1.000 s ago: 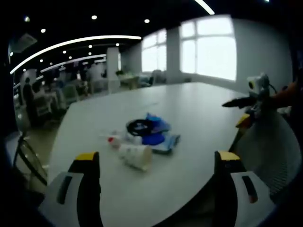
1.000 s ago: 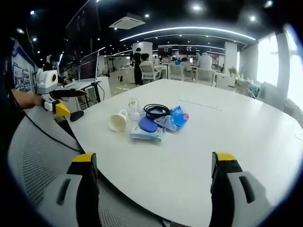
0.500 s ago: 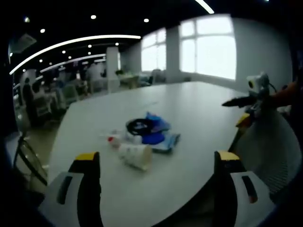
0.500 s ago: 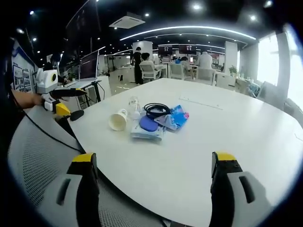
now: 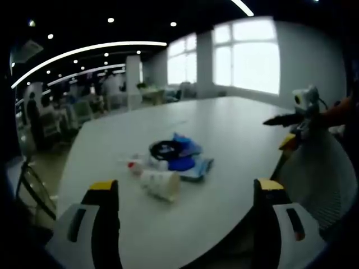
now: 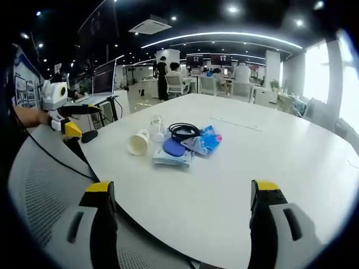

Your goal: Arrange the tabletop items into an orderly group along one side of the table until the central work area is clear of visible clutter.

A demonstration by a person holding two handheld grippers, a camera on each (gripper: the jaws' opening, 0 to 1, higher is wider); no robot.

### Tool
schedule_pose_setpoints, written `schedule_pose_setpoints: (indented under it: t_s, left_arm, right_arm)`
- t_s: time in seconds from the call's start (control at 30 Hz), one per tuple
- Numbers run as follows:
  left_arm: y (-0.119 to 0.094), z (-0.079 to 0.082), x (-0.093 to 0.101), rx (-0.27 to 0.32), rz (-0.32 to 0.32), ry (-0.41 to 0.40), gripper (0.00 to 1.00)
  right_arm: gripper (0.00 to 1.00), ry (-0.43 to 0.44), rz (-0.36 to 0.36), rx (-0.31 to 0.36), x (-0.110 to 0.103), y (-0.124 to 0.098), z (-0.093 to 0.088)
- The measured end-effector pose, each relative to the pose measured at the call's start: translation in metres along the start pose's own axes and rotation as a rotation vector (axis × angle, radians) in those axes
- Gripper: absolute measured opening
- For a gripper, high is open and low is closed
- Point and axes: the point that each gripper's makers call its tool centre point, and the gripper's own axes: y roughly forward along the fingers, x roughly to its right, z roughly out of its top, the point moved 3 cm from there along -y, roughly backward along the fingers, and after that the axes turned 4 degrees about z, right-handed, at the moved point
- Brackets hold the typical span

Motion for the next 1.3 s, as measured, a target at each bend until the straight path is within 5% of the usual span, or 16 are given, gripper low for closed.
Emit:
schedule_pose_setpoints:
  t_s: [1.3]
  left_arm:
    - [0.0005,0.0006,0.0026,0.001,-0.008,0.009,0.96]
  right_arm:
    - [1.00,-0.005,0.011,-0.039,-0.0012,0.0014,-0.0068]
